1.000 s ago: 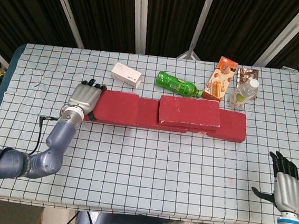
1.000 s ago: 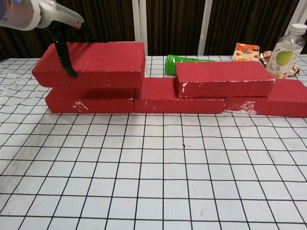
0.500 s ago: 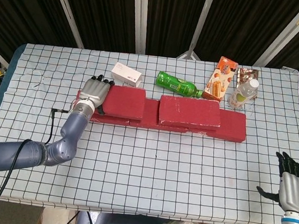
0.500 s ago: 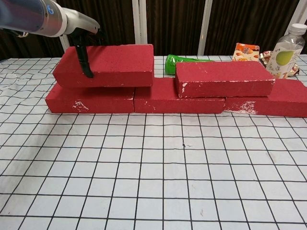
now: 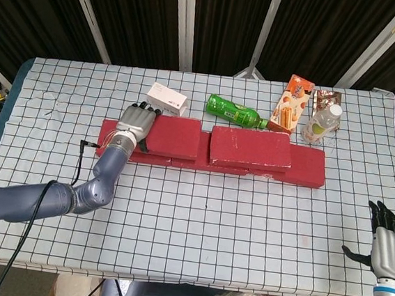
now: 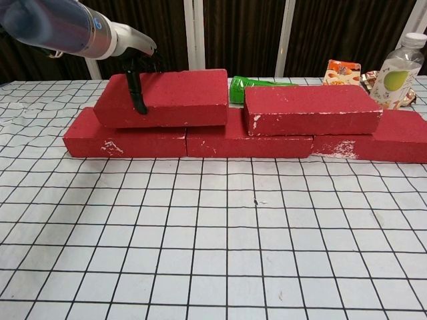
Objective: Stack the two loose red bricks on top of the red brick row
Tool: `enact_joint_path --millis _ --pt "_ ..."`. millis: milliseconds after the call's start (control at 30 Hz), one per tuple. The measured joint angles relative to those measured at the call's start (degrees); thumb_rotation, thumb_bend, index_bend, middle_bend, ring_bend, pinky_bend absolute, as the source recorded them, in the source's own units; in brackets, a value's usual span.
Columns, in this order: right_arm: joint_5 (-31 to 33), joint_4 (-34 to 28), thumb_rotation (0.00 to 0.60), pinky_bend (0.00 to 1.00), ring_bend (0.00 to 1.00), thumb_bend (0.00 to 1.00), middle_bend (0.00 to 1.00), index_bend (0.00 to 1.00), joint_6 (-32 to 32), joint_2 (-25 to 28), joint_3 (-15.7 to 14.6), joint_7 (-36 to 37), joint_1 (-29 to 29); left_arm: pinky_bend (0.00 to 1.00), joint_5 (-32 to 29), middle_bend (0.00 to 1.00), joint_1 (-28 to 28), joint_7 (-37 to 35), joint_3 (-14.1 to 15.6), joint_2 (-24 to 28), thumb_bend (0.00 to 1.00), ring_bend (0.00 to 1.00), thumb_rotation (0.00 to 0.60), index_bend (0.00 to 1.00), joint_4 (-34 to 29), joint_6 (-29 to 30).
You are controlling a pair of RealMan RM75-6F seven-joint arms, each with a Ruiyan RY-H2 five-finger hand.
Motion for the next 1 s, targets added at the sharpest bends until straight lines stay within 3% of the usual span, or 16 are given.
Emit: enact_joint_path --millis 367,1000 --pt "0.73 0.63 0.6 0.0 0.0 0.15 0.0 0.06 -0.6 0.12 0.41 0.75 0.21 0.14 -6.36 0.22 -2.91 4.03 -0.02 -1.92 0.1 0.05 0.6 0.26 1.47 0.84" --pt "0.84 0.8 0.6 0.0 0.0 0.15 0.0 0.06 -0.65 0.51 0.4 1.59 -0.08 0.14 -9.66 0.23 -4.65 8.44 -2.29 -6.38 0.1 0.05 0.6 0.26 5.18 2.78"
